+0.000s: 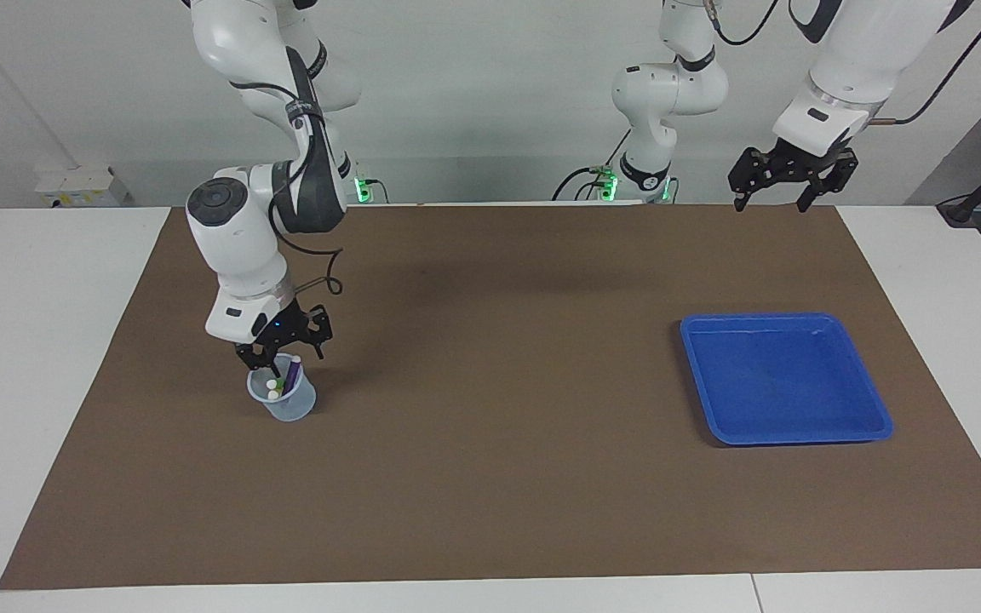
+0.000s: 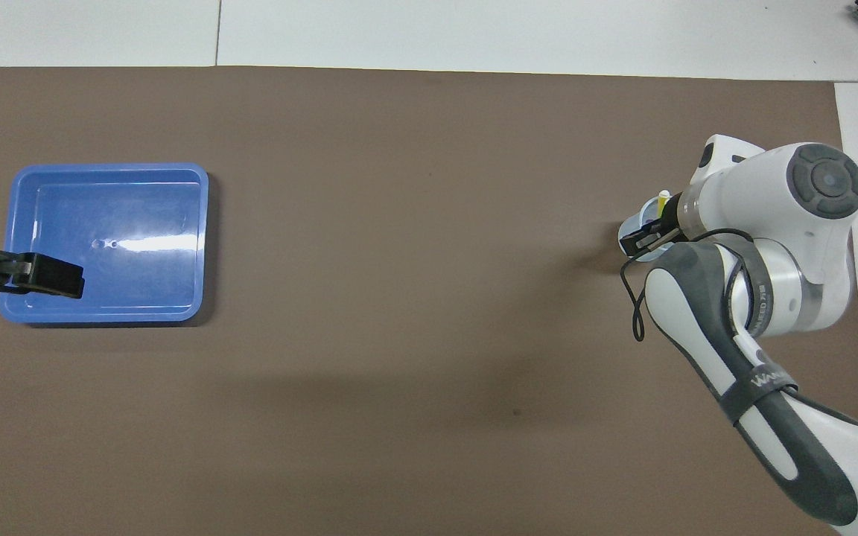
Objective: Right arm passes pens to left for tray arrangement
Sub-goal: 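Lower the right gripper and grasp the purple pen in the cup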
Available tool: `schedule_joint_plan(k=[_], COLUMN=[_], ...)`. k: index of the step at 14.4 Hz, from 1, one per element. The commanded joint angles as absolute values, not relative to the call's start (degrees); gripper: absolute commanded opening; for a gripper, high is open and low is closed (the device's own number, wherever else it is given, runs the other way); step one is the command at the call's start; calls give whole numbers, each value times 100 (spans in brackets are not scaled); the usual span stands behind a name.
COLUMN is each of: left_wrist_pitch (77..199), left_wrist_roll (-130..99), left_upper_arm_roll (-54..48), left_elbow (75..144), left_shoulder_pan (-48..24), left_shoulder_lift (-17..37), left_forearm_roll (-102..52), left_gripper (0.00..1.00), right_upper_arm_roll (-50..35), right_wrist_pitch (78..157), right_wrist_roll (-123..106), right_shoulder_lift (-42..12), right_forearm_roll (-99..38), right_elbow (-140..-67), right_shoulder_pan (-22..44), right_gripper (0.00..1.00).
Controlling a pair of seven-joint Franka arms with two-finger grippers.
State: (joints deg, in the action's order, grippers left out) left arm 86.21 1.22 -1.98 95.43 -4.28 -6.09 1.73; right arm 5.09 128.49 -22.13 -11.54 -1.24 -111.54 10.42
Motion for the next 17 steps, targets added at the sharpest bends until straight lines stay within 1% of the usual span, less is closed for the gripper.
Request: schedule_joint_plan(k=[1, 4, 7, 9, 12, 16, 17], left_wrist_pitch=[8736, 8736, 8745, 8745, 8798, 8807, 8807], left_wrist_roll=[141, 141, 132, 132, 106, 105, 105], left_upper_arm_roll=[-149, -149, -149, -149, -149, -149, -149], left_elbow=[9721, 9721, 9721, 9721, 9712, 9712, 9712], left_shoulder_pan=[-501, -501, -510, -510, -518, -518, -519], left_shoulder_lift=[-765, -765, -765, -756, -747, -747, -747], left_forearm_roll=[141, 149, 149, 149, 149, 149, 149], left_gripper=[100, 100, 100, 100, 100, 100, 100], right_upper_arm_roll=[475, 475, 475, 475, 475, 475, 475], right_wrist_pitch=[12981, 13016, 13130, 13131, 13043, 12990, 12990], right_wrist_roll=[-2382, -2408, -2741, -2847, -2848, -2848, -2848], right_shoulder_lift=[-1081, -1081, -1142, -1143, -1151, -1151, -1151], right_forearm_roll=[-193, -176, -176, -176, -167, -176, -176], right_elbow=[-11294, -11294, -11294, -11294, -11250, -11224, -11224], right_shoulder_pan=[976, 967, 888, 844, 852, 853, 853], right_gripper=[63, 56, 52, 45, 39, 36, 31])
